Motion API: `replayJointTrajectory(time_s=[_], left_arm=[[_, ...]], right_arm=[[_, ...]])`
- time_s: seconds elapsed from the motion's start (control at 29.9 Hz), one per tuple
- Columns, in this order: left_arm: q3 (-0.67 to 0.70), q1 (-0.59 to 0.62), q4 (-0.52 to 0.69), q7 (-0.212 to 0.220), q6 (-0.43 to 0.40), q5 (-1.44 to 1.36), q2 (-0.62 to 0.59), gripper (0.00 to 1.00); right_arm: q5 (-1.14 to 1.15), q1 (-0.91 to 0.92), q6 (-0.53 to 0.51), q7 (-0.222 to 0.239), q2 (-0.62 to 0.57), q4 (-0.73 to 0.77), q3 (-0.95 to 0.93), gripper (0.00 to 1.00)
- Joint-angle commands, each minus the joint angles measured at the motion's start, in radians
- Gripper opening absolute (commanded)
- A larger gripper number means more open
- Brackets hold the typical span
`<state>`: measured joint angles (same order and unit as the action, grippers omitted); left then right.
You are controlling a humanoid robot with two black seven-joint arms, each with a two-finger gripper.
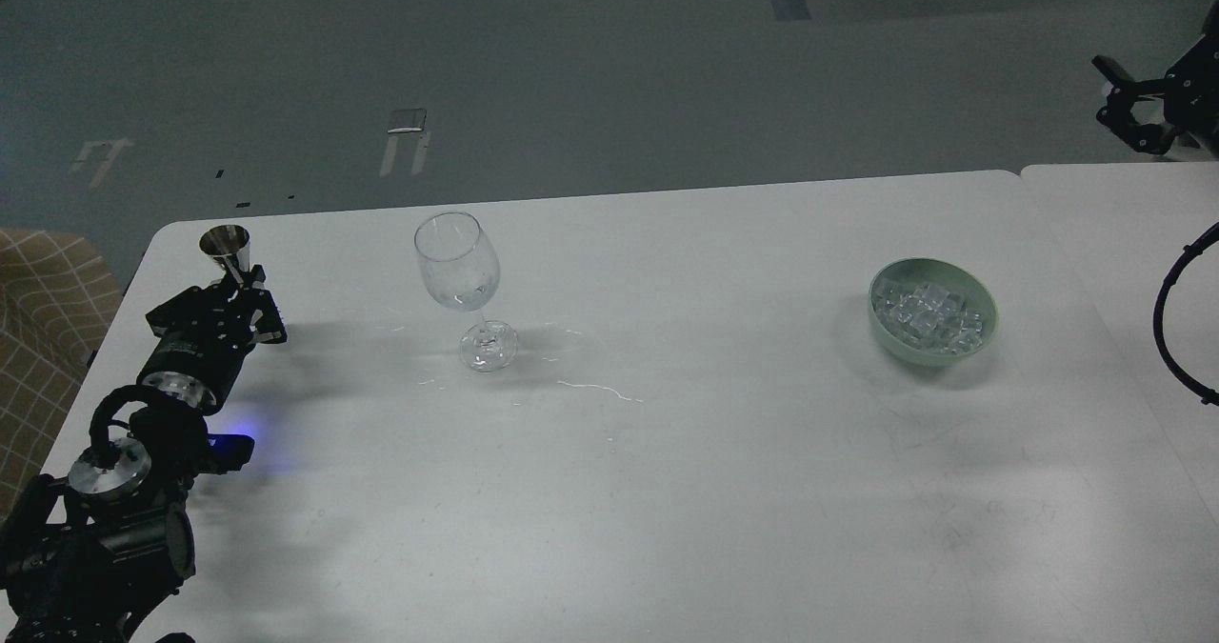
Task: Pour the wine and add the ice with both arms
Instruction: 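Lower the jigger back onto the table with the left gripper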
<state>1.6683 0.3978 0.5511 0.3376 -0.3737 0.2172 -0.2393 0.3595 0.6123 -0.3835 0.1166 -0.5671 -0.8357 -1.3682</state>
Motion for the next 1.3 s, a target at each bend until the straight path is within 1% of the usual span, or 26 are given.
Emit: replayJointTrajectory(time_s=[0.0, 0.07, 0.8, 0.87, 0.94, 0.97, 1.27], left_arm=[[-0.001, 0.007, -0.007, 0.001, 0.001, -0.004, 0.0, 0.0], [-0.001, 0.01, -0.008, 0.001, 0.001, -0.004, -0.002, 0.0], [-0.002, 0.01, -0.025, 0.001, 0.001, -0.004, 0.005, 0.0], [-0.002, 0.01, -0.025, 0.001, 0.001, -0.005, 0.003, 0.03], [-0.002, 0.01, -0.025, 0.001, 0.001, -0.005, 0.003, 0.1], [-0.002, 0.01, -0.025, 0.0, -0.001, -0.005, 0.003, 0.11], [-0.002, 0.01, -0.02, 0.001, -0.001, -0.004, -0.003, 0.14]], right_arm=[[-0.001, -0.002, -0.002, 0.0, -0.002, -0.002, 0.0, 1.0], [-0.001, -0.008, -0.002, 0.006, -0.005, -0.002, 0.0, 1.0], [0.01, -0.006, -0.005, 0.014, -0.01, 0.001, 0.001, 1.0], [0.022, -0.006, -0.006, 0.014, -0.008, 0.001, 0.001, 1.0], [0.022, -0.006, -0.006, 0.014, -0.008, 0.001, 0.001, 1.0], [0.024, -0.008, -0.006, 0.014, -0.008, 0.001, 0.003, 1.0], [0.027, 0.004, -0.006, 0.014, -0.008, 0.001, 0.052, 1.0]])
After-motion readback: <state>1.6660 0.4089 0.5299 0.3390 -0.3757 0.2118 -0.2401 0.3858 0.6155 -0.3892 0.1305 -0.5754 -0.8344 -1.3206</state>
